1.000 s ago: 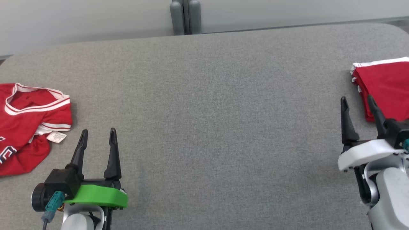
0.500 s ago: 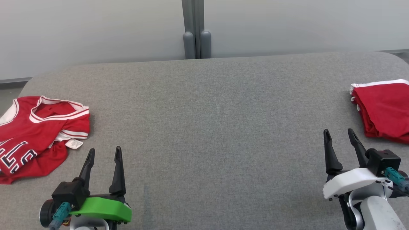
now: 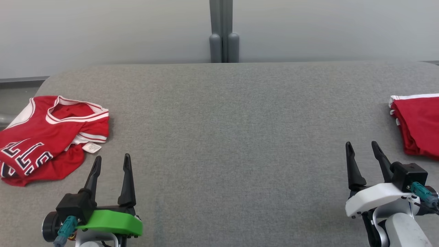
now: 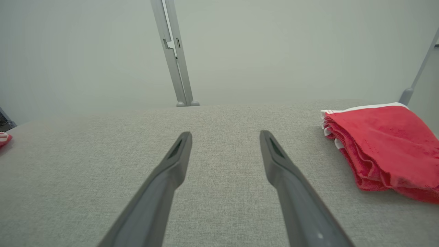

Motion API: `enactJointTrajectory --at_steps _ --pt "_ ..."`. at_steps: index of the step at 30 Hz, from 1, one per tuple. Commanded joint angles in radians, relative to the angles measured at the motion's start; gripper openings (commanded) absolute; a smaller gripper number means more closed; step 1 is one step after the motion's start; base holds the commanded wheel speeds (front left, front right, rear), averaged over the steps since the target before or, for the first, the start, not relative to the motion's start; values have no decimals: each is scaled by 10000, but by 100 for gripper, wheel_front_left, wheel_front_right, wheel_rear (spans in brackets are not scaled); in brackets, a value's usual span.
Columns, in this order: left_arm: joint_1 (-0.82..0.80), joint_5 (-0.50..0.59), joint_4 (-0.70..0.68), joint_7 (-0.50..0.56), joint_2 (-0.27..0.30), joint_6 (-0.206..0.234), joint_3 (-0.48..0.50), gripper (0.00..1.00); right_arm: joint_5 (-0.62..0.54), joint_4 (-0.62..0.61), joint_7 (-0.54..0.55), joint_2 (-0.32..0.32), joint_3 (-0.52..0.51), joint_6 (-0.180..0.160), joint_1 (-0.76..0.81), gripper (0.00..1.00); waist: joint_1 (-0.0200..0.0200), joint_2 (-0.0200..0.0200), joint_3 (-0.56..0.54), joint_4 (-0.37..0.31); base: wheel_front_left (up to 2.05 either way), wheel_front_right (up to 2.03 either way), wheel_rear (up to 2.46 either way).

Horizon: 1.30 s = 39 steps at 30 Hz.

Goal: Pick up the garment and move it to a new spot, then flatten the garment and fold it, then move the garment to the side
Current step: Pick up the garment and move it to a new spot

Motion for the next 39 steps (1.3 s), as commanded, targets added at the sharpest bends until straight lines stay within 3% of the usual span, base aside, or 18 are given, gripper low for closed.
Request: enactJointTrajectory --at_steps 1,20,32,39 --pt "43 118 -74 2 20 33 11 100 11 14 -25 20 -12 -18 175 100 0 0 -7 440 0 0 0" --pt "532 335 -234 2 23 52 623 100 -136 30 -26 140 430 -18 -105 100 0 0 -49 4480 0 0 0" --pt "699 177 -393 2 23 105 1075 100 -87 129 -26 82 846 -18 -284 100 0 0 182 4832 0 0 0" --pt "-178 314 524 0 23 -94 1059 100 -168 100 -26 -75 942 -19 -351 100 0 0 354 4670 0 0 0"
